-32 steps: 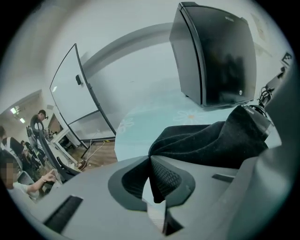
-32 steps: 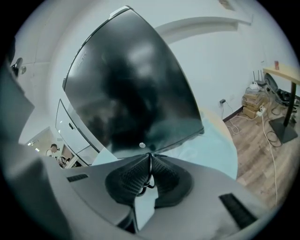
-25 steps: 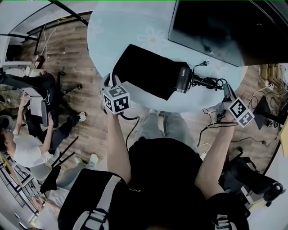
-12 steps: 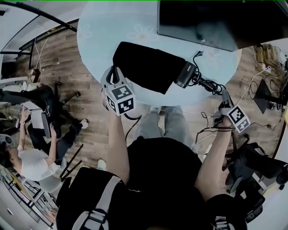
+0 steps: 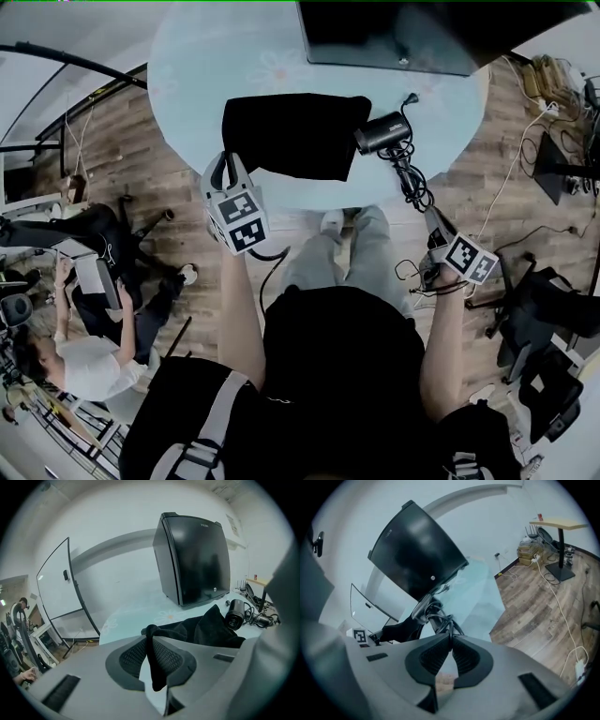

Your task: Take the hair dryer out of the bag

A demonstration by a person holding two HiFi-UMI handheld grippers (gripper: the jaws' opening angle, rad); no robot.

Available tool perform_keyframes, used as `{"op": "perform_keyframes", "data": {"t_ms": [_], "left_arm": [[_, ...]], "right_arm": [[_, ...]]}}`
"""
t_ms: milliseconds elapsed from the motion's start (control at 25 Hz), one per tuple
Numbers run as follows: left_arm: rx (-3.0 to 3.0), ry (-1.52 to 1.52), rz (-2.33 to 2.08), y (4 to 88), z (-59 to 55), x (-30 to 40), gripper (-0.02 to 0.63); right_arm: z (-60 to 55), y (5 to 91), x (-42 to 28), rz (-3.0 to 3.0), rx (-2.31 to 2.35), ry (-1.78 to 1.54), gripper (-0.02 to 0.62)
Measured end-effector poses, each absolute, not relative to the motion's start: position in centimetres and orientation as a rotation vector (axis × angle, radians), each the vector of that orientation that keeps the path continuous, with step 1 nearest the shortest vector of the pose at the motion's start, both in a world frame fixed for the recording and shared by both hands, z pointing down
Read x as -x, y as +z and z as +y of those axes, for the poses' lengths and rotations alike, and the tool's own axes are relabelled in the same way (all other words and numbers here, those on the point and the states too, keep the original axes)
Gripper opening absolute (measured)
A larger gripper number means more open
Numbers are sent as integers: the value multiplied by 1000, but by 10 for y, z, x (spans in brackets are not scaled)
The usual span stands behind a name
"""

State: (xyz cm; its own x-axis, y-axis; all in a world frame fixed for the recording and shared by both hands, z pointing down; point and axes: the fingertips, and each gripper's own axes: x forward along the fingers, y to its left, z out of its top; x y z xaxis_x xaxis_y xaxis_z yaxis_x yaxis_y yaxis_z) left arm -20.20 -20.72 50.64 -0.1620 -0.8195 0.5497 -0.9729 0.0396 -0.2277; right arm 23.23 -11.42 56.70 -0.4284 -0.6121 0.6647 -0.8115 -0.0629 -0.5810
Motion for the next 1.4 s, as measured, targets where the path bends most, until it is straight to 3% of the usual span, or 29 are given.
{"op": "perform_keyframes", "data": {"t_ms": [360, 680, 880, 960, 1040, 1120, 1400], "left_arm": [[-1809, 788, -2026, 514, -186, 214, 57], [-1838, 784, -1861, 522, -164, 217, 154], [-1826, 664, -1908, 498, -165, 238, 151], [-1858, 596, -1937, 483, -175, 229, 107], [-1900, 525, -1955, 470, -188, 212, 50], [-1957, 466, -1928, 463, -203, 185, 44], [-2239, 312, -1785, 419, -240, 81, 14]], "right_arm": [[-116, 565, -161, -2069, -1329, 1385, 28], [-170, 558, -145, -2124, -1339, 1258, 31], [-164, 569, -146, -2020, -1244, 1030, 111], [-171, 562, -152, -2002, -1246, 951, 158], [-182, 547, -155, -2009, -1258, 859, 153], [-196, 525, -152, -2053, -1267, 756, 150], [-241, 419, -120, -2402, -1412, 518, 8]]}}
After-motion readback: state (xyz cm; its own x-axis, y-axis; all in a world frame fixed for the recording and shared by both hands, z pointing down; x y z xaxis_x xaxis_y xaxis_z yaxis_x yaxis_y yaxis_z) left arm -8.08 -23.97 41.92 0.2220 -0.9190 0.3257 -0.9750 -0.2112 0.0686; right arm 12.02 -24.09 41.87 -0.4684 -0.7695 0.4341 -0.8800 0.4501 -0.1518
